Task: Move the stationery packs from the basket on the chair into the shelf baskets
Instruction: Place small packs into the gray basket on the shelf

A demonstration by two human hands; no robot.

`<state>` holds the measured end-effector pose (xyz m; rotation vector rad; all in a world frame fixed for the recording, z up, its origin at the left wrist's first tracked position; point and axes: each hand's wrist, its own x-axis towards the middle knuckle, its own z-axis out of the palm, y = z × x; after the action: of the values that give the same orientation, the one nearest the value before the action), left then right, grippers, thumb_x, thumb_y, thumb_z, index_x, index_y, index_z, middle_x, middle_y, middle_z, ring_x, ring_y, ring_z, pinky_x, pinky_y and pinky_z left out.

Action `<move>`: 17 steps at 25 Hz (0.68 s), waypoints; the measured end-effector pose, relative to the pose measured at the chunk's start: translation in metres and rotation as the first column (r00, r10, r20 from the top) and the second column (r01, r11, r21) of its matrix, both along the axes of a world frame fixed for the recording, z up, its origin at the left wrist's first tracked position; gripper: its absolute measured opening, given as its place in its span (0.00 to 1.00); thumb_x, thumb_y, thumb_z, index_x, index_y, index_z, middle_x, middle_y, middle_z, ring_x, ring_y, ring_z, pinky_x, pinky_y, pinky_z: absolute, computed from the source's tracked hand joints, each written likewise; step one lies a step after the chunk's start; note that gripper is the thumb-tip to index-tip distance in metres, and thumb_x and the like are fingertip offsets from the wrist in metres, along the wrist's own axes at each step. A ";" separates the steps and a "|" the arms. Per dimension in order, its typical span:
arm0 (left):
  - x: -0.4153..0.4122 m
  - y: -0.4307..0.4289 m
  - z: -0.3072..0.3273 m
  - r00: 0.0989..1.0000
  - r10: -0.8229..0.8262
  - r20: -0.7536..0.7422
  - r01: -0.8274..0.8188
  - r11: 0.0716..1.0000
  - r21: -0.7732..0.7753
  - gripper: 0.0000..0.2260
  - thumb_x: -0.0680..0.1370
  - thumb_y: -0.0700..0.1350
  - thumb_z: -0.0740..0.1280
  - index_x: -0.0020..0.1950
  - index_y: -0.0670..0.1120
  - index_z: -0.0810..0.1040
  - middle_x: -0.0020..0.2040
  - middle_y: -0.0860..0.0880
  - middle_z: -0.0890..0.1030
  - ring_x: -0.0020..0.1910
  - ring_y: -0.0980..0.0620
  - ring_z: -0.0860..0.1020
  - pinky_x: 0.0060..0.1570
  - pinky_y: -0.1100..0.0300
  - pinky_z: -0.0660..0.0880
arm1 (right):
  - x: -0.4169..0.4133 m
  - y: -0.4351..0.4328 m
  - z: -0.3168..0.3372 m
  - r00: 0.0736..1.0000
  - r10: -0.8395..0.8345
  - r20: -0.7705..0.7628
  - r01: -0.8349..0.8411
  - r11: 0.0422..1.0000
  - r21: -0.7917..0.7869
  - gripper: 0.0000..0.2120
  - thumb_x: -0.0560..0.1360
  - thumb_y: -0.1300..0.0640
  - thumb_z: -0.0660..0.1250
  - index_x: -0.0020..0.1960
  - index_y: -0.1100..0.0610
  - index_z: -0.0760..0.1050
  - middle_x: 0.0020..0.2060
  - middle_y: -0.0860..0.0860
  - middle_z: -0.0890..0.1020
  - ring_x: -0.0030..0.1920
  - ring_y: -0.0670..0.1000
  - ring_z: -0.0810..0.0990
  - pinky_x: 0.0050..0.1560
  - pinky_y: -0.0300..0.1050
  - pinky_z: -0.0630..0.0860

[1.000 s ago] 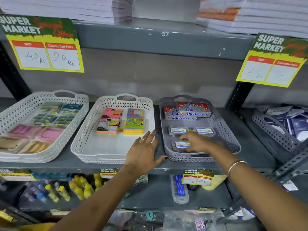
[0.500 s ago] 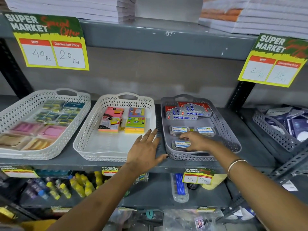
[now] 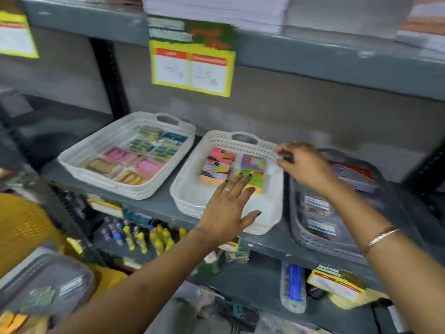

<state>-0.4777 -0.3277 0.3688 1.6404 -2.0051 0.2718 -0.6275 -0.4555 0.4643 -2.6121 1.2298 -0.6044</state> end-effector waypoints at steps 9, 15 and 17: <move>0.252 0.168 -0.076 0.779 0.605 -0.163 -0.585 0.796 0.156 0.23 0.79 0.56 0.51 0.61 0.41 0.74 0.69 0.40 0.69 0.69 0.41 0.63 0.63 0.48 0.62 | 0.286 0.136 -0.026 0.859 0.488 0.156 -0.487 0.872 -0.049 0.08 0.71 0.57 0.65 0.49 0.56 0.78 0.45 0.55 0.83 0.49 0.58 0.79 0.49 0.53 0.77; 0.357 0.280 -0.178 0.566 0.823 -0.053 -0.732 0.531 0.427 0.34 0.80 0.62 0.42 0.61 0.38 0.74 0.67 0.37 0.71 0.66 0.38 0.69 0.58 0.42 0.71 | 0.439 0.226 -0.163 0.740 0.672 0.029 -0.667 0.727 0.162 0.08 0.72 0.57 0.65 0.49 0.58 0.77 0.45 0.57 0.82 0.51 0.59 0.79 0.44 0.56 0.79; 0.362 0.301 -0.215 0.519 0.855 -0.010 -0.750 0.461 0.474 0.30 0.80 0.60 0.46 0.57 0.38 0.77 0.64 0.37 0.74 0.62 0.38 0.73 0.54 0.43 0.73 | 0.468 0.242 -0.219 0.706 0.704 -0.072 -0.669 0.697 0.258 0.07 0.72 0.59 0.67 0.50 0.59 0.76 0.47 0.58 0.81 0.54 0.60 0.77 0.46 0.56 0.78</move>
<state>-0.1155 -0.0270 0.1536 2.6970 -0.9470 -0.0605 -0.1598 -0.2138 0.2449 -2.6791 0.2224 -0.0942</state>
